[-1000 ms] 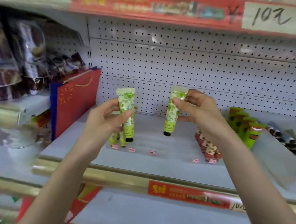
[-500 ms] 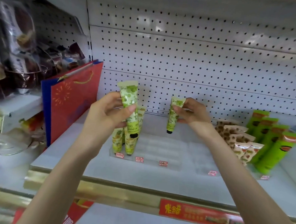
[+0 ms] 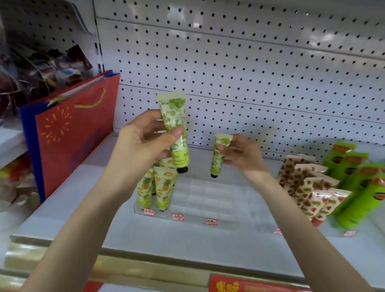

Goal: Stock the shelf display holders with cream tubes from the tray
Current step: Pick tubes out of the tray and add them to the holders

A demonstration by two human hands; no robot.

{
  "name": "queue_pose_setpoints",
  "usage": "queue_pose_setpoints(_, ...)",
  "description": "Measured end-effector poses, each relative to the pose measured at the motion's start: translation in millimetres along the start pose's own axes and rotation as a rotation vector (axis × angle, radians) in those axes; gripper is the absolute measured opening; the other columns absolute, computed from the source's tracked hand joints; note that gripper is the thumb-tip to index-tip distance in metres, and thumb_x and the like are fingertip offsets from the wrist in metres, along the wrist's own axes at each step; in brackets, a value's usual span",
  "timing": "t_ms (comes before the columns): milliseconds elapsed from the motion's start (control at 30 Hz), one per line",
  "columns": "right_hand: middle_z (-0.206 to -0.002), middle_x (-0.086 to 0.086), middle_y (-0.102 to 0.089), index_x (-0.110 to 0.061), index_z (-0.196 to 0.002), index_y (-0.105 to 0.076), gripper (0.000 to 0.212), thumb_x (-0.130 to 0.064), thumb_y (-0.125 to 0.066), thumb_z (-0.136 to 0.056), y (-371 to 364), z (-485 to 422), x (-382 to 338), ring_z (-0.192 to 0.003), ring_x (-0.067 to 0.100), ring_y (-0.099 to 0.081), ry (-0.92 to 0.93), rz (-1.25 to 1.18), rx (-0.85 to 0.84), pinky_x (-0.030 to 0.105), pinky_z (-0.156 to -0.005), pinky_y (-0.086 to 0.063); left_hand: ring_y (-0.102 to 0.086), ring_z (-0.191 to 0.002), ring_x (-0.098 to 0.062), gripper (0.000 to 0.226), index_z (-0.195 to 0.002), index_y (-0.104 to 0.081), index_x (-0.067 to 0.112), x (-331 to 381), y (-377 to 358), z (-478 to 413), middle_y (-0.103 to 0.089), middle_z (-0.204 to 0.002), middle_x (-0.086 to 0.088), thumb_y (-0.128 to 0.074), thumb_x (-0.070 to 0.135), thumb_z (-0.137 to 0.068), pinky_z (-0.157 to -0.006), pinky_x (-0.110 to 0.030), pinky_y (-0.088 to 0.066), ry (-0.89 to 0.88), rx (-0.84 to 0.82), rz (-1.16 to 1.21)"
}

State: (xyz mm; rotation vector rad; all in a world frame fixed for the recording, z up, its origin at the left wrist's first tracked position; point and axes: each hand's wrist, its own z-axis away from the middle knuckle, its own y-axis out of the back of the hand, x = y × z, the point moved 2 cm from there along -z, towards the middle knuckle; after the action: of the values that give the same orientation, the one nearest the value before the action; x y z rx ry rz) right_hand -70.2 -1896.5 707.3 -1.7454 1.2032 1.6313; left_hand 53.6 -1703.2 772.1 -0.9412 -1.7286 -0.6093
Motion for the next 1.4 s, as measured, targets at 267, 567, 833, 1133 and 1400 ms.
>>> queue_pose_setpoints(267, -0.089, 0.003, -0.064, -0.018, -0.084, -0.058, 0.013, -0.007, -0.064, -0.086, -9, 5, 7, -0.087, 0.020, -0.062, -0.023, 0.026, -0.014, 0.033, -0.078, -0.057, -0.067, -0.076, -0.003, 0.015, -0.095, -0.062, 0.023, 4, 9, 3, -0.073, -0.083, 0.006, -0.062, 0.015, -0.083, -0.061, -0.016, -0.052, 0.038, -0.078, 0.020)
queue_pose_setpoints(567, -0.099, 0.008, -0.065, -0.019, -0.087, -0.059, 0.012, -0.008, -0.063, -0.087, -14, 11, 17, -0.099, 0.027, -0.063, -0.078, 0.050, 0.004, 0.031, -0.082, -0.054, -0.067, -0.076, -0.005, 0.029, -0.098, -0.062, 0.025, 3, 16, 4, -0.073, -0.090, 0.004, -0.064, 0.030, -0.069, -0.059, -0.017, -0.052, 0.038, -0.095, 0.018)
queue_pose_setpoints(833, -0.094, 0.004, -0.063, -0.008, -0.101, -0.059, 0.013, -0.003, -0.060, -0.088, -15, 15, 16, -0.093, 0.017, -0.059, -0.079, 0.021, 0.005, 0.014, -0.071, -0.053, -0.069, -0.080, -0.008, 0.033, -0.100, -0.064, 0.022, -1, 15, 5, -0.073, -0.092, 0.001, -0.064, 0.032, -0.068, -0.062, -0.021, -0.055, 0.039, -0.122, -0.004)
queue_pose_setpoints(1133, -0.095, -0.004, -0.062, -0.008, -0.112, -0.057, 0.025, -0.014, -0.062, -0.088, -6, 18, 9, -0.092, 0.011, -0.059, -0.063, 0.039, 0.042, 0.017, -0.079, -0.052, -0.068, -0.080, -0.009, 0.027, -0.093, -0.068, 0.027, 1, 11, 8, -0.073, -0.086, 0.004, -0.067, 0.031, -0.066, -0.070, -0.030, -0.058, 0.007, -0.151, -0.003)
queue_pose_setpoints(1400, -0.107, -0.007, -0.065, -0.019, -0.107, -0.061, 0.015, -0.023, -0.053, -0.095, 16, 54, -49, -0.104, 0.009, -0.060, 0.152, 0.077, 0.185, 0.019, -0.090, -0.049, -0.064, -0.065, 0.004, 0.018, -0.084, -0.067, 0.023, 1, -14, 19, -0.071, -0.072, 0.017, -0.068, 0.011, -0.071, -0.054, -0.010, -0.047, -0.025, -0.256, 0.052)
